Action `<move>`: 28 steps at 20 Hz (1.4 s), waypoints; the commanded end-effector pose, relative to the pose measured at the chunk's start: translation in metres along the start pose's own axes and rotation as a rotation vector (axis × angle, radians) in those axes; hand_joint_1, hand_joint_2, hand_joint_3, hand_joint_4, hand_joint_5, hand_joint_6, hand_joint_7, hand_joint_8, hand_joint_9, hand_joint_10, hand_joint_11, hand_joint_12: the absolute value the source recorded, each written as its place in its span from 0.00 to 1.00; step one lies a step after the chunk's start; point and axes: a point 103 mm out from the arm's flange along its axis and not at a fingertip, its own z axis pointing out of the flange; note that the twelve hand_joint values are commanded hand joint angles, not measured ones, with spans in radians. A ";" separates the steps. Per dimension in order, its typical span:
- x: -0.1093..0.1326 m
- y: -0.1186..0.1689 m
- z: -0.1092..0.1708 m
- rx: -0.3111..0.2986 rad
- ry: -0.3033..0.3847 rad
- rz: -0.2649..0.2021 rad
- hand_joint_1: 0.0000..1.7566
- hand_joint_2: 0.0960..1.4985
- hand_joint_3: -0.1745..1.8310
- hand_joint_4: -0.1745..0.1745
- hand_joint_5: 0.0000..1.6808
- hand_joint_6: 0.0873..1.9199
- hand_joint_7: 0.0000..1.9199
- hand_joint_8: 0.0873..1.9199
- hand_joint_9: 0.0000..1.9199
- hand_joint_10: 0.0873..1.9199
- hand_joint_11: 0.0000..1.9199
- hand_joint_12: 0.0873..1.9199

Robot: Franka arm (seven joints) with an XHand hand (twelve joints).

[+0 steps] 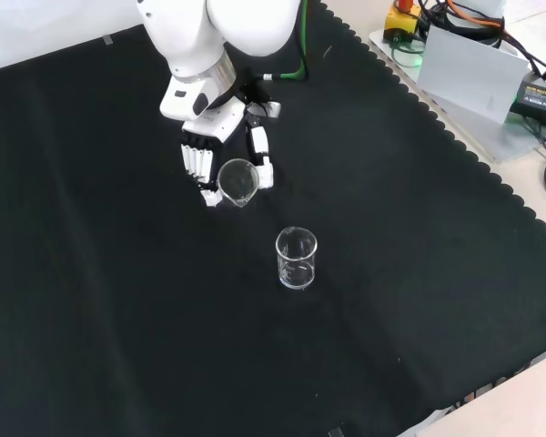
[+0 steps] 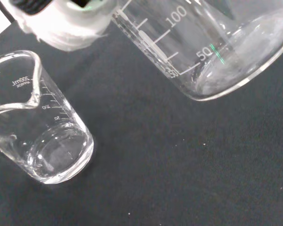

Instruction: Place the beaker back on the table.

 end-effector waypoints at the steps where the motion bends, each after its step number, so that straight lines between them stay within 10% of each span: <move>1: -0.020 0.006 0.019 -0.061 0.082 -0.025 0.74 0.70 0.00 0.00 0.73 0.29 0.67 0.27 0.75 0.35 0.54 0.45; 28: -0.035 0.036 0.083 -0.143 0.324 -0.088 0.74 0.71 0.00 0.00 0.71 0.32 0.65 0.30 0.72 0.37 0.51 0.47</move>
